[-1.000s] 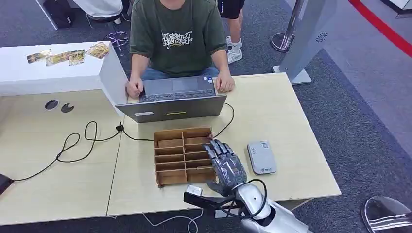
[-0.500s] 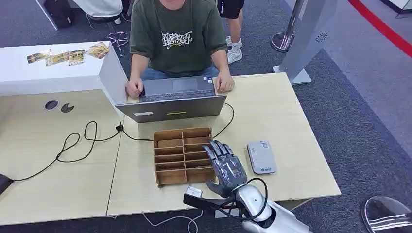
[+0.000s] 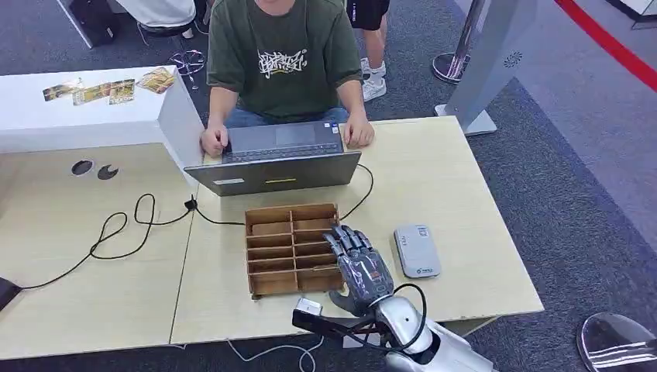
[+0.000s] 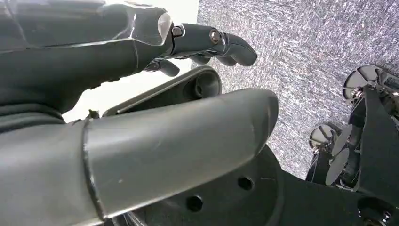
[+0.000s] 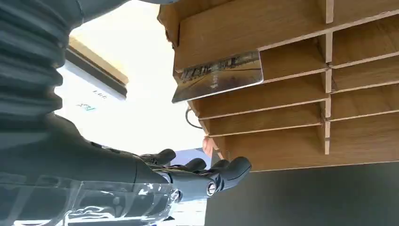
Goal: Pass the card to the sensor for recognition and then transmit it.
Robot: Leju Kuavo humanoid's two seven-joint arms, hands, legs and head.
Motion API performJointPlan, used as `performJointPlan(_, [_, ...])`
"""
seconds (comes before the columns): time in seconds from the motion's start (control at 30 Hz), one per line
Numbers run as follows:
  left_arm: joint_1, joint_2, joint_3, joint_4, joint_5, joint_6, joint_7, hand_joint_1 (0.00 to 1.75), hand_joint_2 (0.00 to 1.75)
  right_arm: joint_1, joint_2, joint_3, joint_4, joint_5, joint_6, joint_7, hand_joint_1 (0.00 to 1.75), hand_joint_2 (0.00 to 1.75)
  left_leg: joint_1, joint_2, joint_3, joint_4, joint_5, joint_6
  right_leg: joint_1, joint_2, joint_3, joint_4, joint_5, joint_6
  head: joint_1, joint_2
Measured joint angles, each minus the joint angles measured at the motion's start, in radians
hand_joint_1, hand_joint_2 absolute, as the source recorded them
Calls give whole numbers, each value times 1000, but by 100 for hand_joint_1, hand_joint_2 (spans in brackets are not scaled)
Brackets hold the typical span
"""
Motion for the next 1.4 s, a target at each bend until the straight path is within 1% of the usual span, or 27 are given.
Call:
performJointPlan(0.53, [0,0,0,0,0,-1,0,0,0,0,0,1,0,-9,-5,-1,0,175,0,0,0,0,0,0,0,0,0,0,0,0,0,0])
performJointPlan(0.83, [0,0,0,0,-1,-1,0,0,0,-1,6,6,6,-12,-17,-17,0,175,0,0,0,0,0,0,0,0,0,0,0,0,0,0])
performJointPlan(1.0, [0,0,0,0,-4,-2,0,0,0,-11,13,16,19,-27,-15,-42,0,175,0,0,0,0,0,0,0,0,0,0,0,0,0,0])
performJointPlan(1.4, [0,0,0,0,-3,-2,0,0,0,-19,16,26,29,-33,-15,-43,0,175,0,0,0,0,0,0,0,0,0,0,0,0,0,0])
